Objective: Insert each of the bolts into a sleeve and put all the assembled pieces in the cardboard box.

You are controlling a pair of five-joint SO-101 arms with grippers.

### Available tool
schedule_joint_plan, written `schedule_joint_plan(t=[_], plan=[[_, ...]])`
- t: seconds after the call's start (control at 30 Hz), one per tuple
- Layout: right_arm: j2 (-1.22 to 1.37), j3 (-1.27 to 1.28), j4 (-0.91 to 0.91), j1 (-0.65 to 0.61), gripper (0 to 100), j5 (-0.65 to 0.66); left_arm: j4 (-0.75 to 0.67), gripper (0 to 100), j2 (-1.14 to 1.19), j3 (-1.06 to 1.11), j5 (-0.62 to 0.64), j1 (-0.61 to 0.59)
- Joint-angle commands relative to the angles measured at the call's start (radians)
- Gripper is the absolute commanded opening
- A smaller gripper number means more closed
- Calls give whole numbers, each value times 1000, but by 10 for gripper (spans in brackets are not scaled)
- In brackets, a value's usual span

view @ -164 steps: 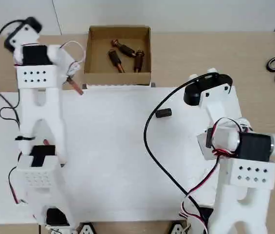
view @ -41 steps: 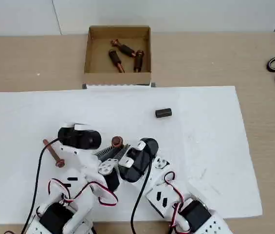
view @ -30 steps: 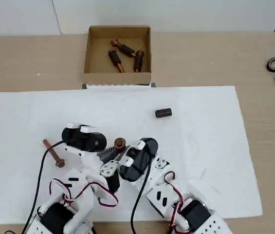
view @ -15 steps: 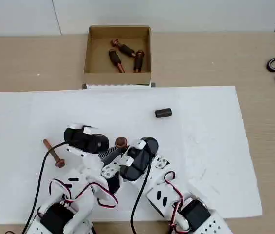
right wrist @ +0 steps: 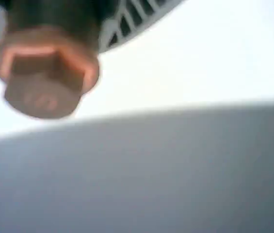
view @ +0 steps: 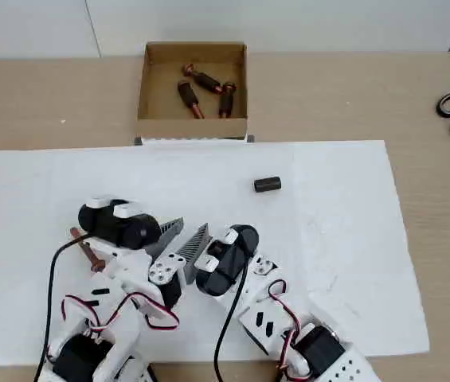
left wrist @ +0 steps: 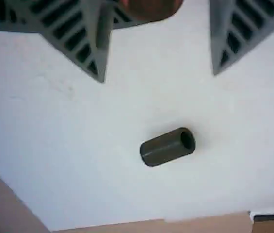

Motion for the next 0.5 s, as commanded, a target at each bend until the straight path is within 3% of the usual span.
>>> schedule_joint_plan(t=[0.0,0.13,0.27,0.47], plan=[[-10,-15,-19,1,3,8,6,130,-5,-79,-5,-3],[-10,-15,-19,1,3,5,-2,1,-8,-101,-11,-57],[-10,-23,-18,7,3,3,-6,6,-6,-85,-107,-193],[-2,-51,-18,134,3,-25,-6,6,-9,12,-301,-387]])
